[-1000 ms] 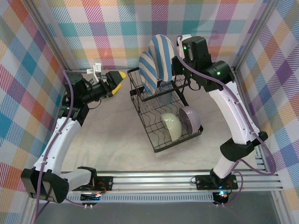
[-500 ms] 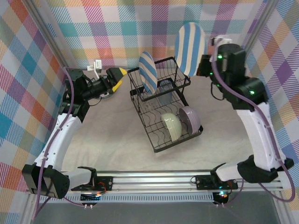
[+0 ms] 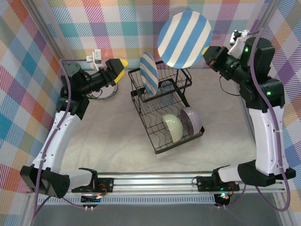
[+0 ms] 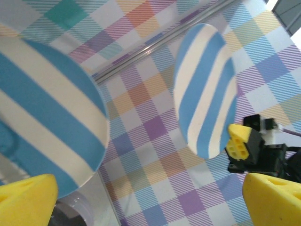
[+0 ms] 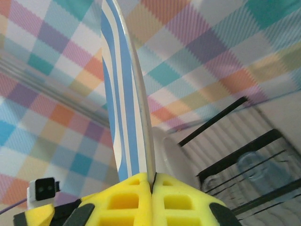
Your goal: Unload the mixed dishes from the dish rack
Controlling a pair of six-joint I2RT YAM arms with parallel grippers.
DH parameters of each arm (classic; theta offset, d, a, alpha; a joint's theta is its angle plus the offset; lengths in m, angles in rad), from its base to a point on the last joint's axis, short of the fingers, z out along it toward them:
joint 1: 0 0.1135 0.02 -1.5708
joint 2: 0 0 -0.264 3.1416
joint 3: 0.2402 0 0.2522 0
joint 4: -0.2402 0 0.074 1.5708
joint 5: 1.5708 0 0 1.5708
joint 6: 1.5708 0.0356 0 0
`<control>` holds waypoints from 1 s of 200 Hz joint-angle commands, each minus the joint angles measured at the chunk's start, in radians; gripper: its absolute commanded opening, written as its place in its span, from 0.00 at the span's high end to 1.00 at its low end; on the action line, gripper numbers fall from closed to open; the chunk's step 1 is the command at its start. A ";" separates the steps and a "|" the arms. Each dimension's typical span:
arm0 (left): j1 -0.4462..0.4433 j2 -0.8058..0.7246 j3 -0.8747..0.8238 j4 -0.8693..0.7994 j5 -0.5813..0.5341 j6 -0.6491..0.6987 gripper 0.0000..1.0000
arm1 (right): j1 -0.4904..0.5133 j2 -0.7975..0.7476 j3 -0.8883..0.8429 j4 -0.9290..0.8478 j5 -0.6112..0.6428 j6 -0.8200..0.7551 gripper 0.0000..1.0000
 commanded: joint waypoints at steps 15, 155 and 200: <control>-0.044 0.019 0.098 -0.052 0.005 0.067 0.00 | -0.006 0.021 -0.019 0.147 -0.213 0.171 1.00; -0.231 0.159 0.270 -0.170 -0.187 0.083 0.32 | -0.003 0.007 -0.151 0.213 -0.337 0.237 1.00; -0.253 0.182 0.280 -0.168 -0.242 0.057 0.47 | -0.003 0.001 -0.155 0.215 -0.348 0.232 1.00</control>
